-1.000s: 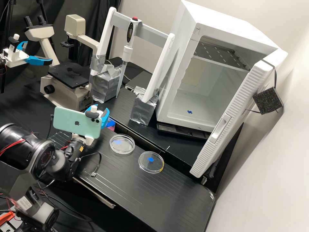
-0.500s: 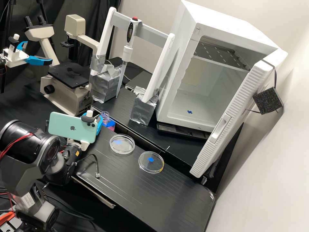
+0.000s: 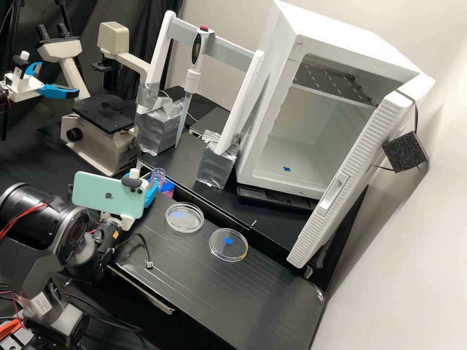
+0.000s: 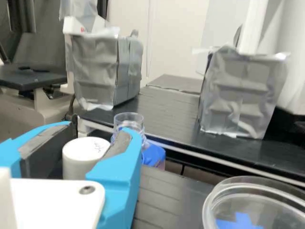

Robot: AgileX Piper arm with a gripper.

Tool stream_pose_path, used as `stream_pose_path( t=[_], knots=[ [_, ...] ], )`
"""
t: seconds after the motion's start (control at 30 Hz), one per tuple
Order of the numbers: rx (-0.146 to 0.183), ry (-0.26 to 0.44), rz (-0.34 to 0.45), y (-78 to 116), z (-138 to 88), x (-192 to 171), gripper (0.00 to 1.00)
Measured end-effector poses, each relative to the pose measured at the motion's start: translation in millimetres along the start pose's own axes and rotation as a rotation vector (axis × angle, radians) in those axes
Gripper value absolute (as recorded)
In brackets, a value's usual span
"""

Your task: Open the bottle

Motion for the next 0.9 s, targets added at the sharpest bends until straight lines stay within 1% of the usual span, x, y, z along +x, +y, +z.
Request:
stream_pose_path(
  t=[0.1,0.13,0.23,0.33,0.37,0.47,0.53,0.57,0.63,0.67,0.77,0.83,0.9],
  knots=[
    [-0.012,0.028,0.033,6.4,-4,-3,1.0],
    [-0.02,0.049,0.053,10.5,-8,-5,1.0],
    [-0.027,0.103,0.085,19.3,-14,-11,1.0],
    [-0.026,0.153,0.129,30.5,-19,-19,1.0],
    [-0.016,0.163,0.143,33.8,-20,-21,1.0],
    [0.007,0.155,0.201,43.5,-18,-26,1.0],
    [0.029,0.129,0.255,50.0,-15,-26,1.0],
    [0.043,0.11,0.281,53.0,-13,-24,1.0],
    [0.068,0.06,0.36,61.3,-9,-21,1.0],
    [0.08,0.042,0.383,64.0,-8,-20,1.0],
    [0.114,0.017,0.428,72.0,-4,-15,1.0],
    [0.141,0.015,0.44,76.2,-2,-11,1.0],
    [0.155,0.01,0.439,77.8,0,-7,1.0]
  ],
)
